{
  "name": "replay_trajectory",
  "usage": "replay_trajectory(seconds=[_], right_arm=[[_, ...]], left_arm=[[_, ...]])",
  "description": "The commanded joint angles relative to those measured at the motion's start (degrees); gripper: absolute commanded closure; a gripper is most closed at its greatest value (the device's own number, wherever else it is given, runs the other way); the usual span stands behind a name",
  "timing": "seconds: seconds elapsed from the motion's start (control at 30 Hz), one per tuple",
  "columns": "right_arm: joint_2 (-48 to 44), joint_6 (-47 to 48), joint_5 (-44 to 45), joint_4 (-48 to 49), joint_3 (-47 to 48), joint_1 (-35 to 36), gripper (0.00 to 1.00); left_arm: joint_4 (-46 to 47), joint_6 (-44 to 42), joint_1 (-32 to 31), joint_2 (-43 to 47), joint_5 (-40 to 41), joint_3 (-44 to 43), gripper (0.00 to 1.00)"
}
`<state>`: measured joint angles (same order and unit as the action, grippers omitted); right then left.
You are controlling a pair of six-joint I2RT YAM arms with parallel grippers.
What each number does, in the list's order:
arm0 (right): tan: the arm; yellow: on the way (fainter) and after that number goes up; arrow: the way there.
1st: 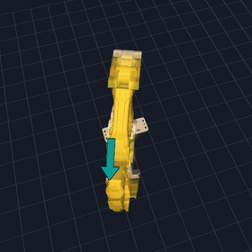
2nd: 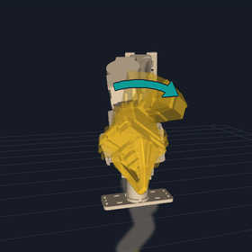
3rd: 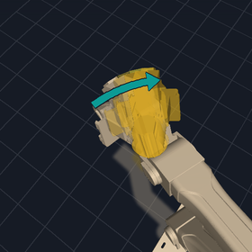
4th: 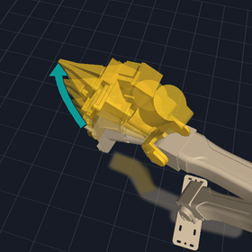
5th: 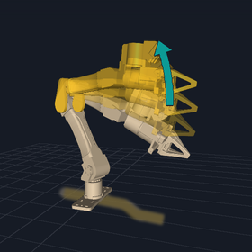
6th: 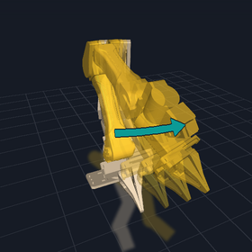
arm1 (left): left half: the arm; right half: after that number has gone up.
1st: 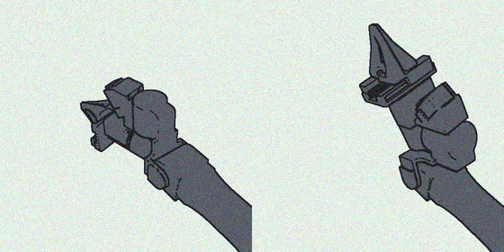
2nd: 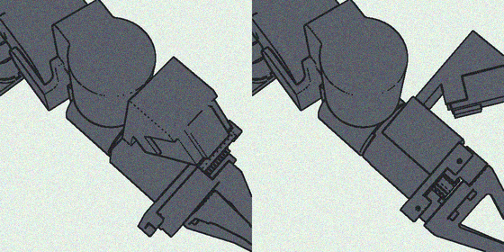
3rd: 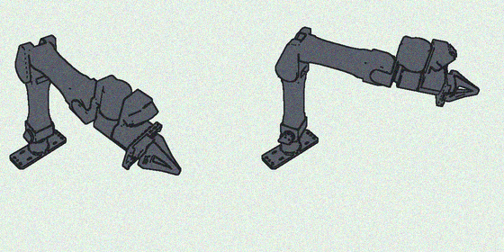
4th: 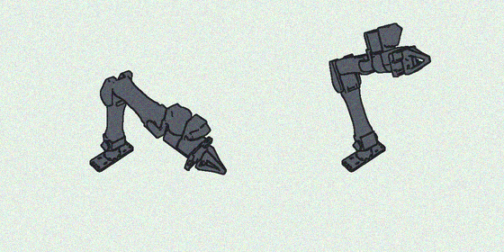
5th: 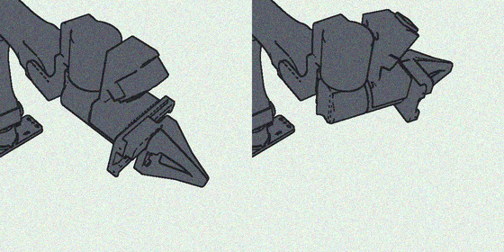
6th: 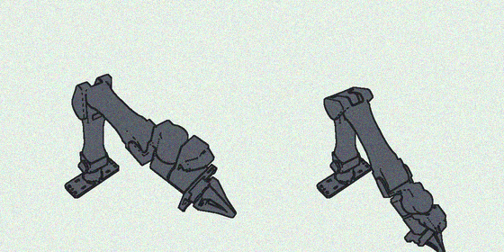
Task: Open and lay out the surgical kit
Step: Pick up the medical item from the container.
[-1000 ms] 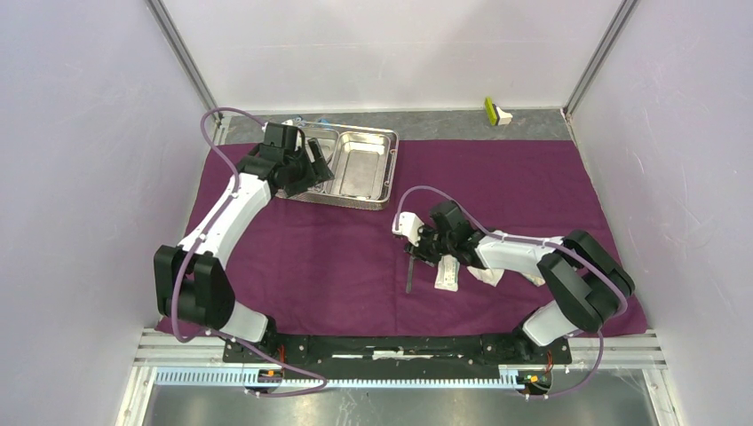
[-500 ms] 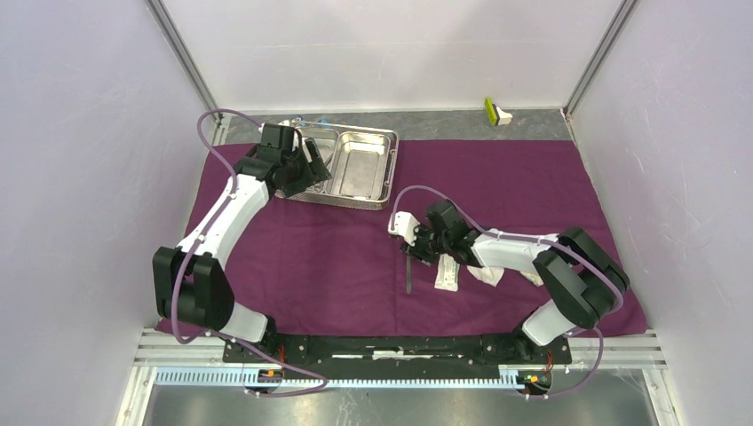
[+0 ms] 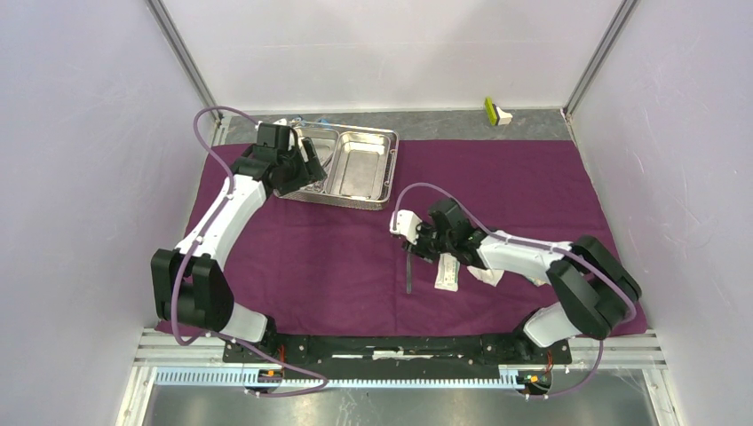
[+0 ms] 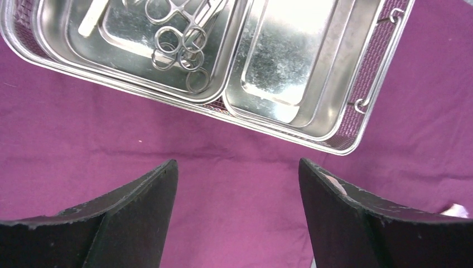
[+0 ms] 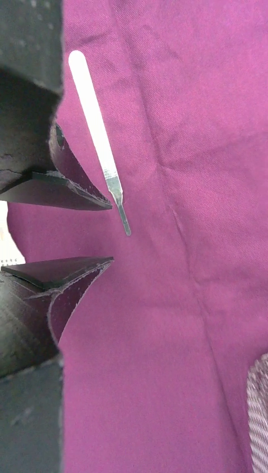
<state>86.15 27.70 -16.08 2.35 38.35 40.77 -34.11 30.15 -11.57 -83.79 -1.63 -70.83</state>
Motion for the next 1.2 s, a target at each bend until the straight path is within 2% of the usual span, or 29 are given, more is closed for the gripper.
replay_trajectory(seconds=[0.0,0.13,0.3,0.47,0.67,0.87,1.17], right_arm=[[-6.4,2.4,1.2,-0.4,-0.8,-0.5,0.57],[-10.1,3.4,1.0,-2.2,-0.8,-3.7,0.56],[-11.4,2.1,-1.3,-4.5,0.4,-13.8,0.56],[-6.1,-0.7,-0.8,-4.4,6.3,-22.8,0.55],[5.5,-6.3,-1.1,-3.7,16.9,-30.9,0.55],[17.4,-9.4,1.5,-5.6,27.0,-35.3,0.56],[25.9,-7.6,8.8,-8.1,32.5,-36.7,0.56]], left_arm=[[1.6,-7.6,0.7,1.6,4.2,-0.6,0.13],[1.6,-17.2,1.5,2.1,5.3,-0.6,0.05],[-2.2,-40.3,1.9,2.3,-1.1,1.1,0.05],[-7.2,-61.0,2.1,7.0,-7.9,9.5,0.03],[-12.0,-79.5,2.0,13.9,-10.1,20.7,0.02],[-13.3,-89.7,2.0,18.1,-10.2,29.2,0.01],[-11.4,-97.5,1.5,19.4,-7.5,37.6,0.01]])
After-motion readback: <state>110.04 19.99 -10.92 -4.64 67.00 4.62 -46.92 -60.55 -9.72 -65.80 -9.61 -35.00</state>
